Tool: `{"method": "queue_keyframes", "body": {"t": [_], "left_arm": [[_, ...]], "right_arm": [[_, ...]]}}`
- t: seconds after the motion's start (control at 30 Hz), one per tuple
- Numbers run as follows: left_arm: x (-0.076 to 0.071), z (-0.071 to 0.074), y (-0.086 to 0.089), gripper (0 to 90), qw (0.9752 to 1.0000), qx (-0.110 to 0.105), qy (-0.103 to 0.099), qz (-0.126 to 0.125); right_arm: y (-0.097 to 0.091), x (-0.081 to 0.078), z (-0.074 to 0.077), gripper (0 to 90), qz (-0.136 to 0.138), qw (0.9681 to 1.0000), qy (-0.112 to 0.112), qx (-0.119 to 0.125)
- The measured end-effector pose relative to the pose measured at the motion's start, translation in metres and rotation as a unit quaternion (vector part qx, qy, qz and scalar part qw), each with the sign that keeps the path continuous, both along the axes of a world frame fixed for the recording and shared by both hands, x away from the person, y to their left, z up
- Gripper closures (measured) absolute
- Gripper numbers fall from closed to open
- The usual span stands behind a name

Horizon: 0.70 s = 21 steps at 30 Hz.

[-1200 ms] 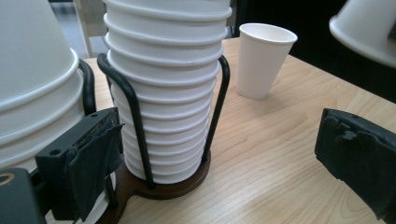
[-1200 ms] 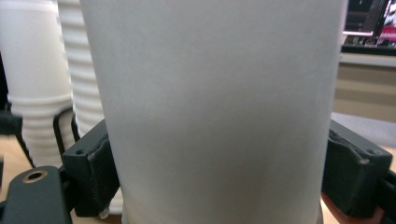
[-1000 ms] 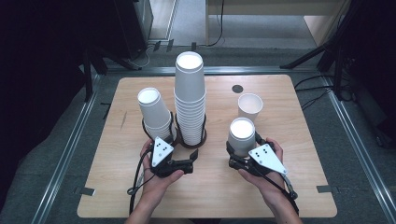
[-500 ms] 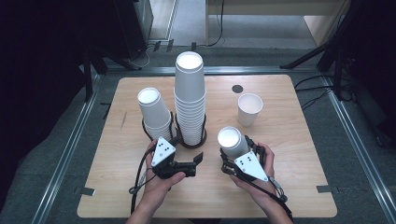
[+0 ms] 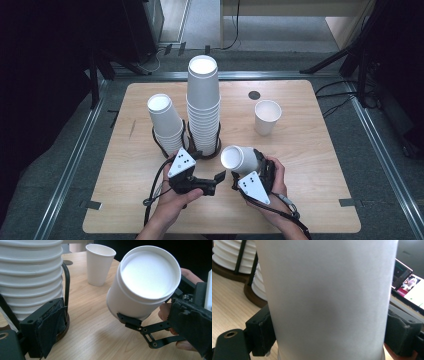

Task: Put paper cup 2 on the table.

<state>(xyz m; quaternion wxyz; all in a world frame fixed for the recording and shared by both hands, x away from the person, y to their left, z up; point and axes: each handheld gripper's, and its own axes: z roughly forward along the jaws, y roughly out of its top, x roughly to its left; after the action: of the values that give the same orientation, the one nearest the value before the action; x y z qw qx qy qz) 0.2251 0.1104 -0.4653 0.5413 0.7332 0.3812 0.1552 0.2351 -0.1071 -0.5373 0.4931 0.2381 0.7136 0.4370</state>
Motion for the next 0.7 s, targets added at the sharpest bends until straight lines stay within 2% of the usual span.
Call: {"method": "queue_keyframes", "body": {"t": [0.3, 0.7], "left_arm": [[-0.001, -0.001, -0.007, 4.5, 0.9997, 0.009, 0.015, -0.015], [-0.002, -0.001, -0.014, 6.7, 0.9991, 0.020, 0.022, -0.029]], "right_arm": [[0.007, -0.004, -0.005, 12.6, 0.019, 0.9995, -0.014, -0.023], [0.016, -0.010, -0.008, 12.6, 0.044, 0.9973, -0.033, -0.047]]}}
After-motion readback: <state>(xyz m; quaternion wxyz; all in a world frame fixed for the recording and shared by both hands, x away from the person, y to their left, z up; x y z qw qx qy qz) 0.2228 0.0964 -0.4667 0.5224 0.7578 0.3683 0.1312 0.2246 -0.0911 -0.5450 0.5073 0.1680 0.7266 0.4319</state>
